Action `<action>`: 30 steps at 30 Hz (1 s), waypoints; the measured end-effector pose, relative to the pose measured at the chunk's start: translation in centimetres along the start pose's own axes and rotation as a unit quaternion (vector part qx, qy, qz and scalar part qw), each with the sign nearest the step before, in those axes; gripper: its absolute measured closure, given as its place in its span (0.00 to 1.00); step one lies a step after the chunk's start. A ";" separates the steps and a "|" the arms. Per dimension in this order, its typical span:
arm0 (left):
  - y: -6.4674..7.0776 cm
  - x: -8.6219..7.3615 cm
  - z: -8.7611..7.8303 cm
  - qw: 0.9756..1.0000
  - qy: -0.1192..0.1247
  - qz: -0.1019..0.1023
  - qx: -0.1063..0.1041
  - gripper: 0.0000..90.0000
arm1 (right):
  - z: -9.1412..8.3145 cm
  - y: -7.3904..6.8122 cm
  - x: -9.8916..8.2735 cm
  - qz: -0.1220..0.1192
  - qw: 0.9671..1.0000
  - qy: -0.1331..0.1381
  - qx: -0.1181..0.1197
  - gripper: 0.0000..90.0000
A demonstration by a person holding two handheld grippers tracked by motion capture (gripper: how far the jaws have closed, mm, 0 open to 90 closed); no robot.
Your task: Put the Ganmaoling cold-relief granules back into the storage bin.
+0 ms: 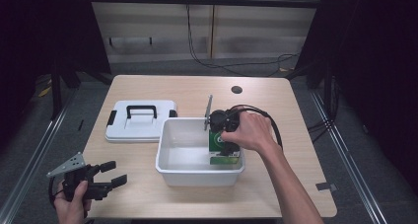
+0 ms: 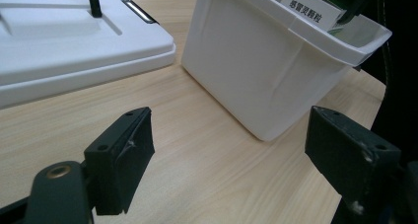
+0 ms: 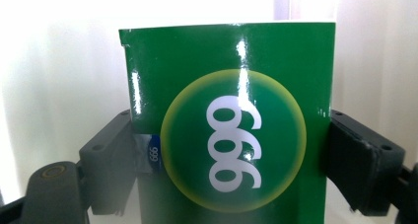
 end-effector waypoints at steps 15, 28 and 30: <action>0.0 0.0 0.0 1.000 -0.001 0.002 -0.002 0.21 | 2.0 -0.1 -0.1 0.007 1.000 -0.007 0.012 0.17; 0.0 0.0 0.0 1.000 -0.001 0.002 -0.002 0.21 | 3.7 0.0 -0.3 0.013 1.000 -0.011 0.019 0.17; 0.0 0.0 0.0 1.000 -0.001 0.002 -0.002 0.21 | 3.7 0.0 -0.3 0.012 1.000 -0.013 0.020 0.17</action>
Point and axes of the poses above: each handheld gripper's, and its own axes: z roughly forward along the jaws, x roughly out of its top, y roughly to its right, the point moved 7 cm from there along z, roughly forward along the jaws, and after that the axes turned 6 degrees about z, right-handed, at the moved point
